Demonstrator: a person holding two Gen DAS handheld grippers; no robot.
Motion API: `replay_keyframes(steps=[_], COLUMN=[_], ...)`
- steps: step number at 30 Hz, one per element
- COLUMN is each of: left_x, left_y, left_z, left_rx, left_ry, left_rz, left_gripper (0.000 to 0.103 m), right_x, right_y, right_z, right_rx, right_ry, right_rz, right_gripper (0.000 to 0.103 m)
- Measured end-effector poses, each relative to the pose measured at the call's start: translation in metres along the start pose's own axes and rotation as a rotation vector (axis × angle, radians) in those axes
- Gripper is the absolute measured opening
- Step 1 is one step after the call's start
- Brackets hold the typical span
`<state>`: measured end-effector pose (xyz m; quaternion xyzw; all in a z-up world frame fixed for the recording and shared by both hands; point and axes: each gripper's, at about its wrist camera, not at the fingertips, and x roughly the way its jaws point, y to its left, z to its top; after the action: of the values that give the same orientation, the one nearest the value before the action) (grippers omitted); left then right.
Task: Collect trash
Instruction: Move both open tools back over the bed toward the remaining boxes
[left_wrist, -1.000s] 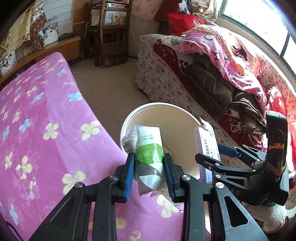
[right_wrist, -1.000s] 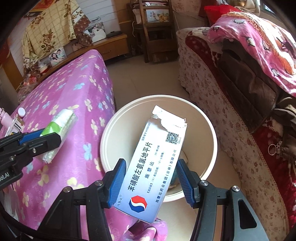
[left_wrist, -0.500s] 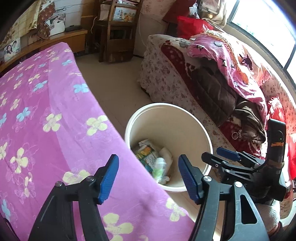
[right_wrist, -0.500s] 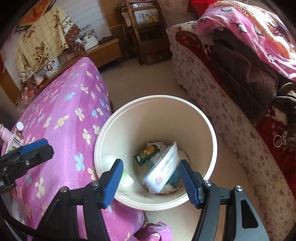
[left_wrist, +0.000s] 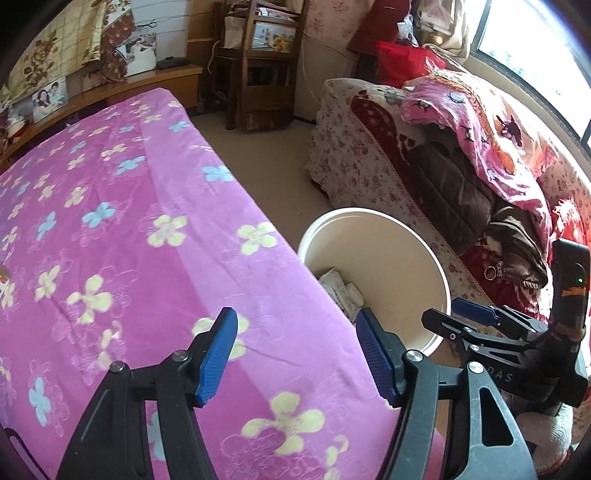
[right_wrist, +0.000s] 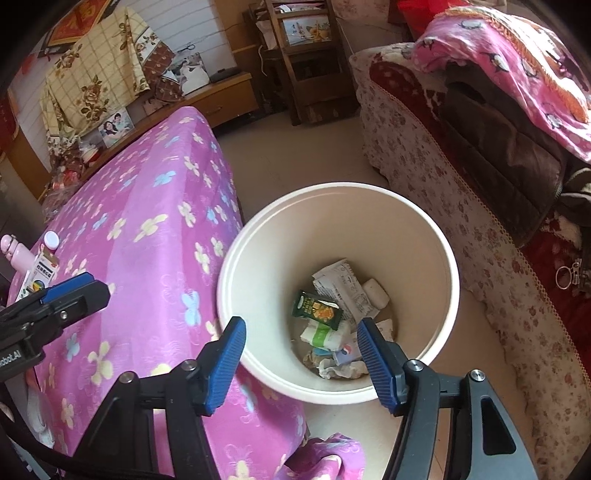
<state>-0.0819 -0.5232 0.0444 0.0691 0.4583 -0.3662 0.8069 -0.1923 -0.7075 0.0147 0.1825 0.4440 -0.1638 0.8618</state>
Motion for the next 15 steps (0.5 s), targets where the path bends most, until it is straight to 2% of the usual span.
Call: replay_keyframes(steps=[15], left_x=[-0.042], left_y=[0.040], left_z=[-0.015], left_rx=[-0.066], left_ry=[-0.073], left_rz=[0.074], left_gripper=[0.067], right_x=[-0.022], right_y=[0.056], right_z=[-0.001], right_rx=[-0.058], right_ry=[-0.024], right_rz=[0.024], right_gripper=[0.066])
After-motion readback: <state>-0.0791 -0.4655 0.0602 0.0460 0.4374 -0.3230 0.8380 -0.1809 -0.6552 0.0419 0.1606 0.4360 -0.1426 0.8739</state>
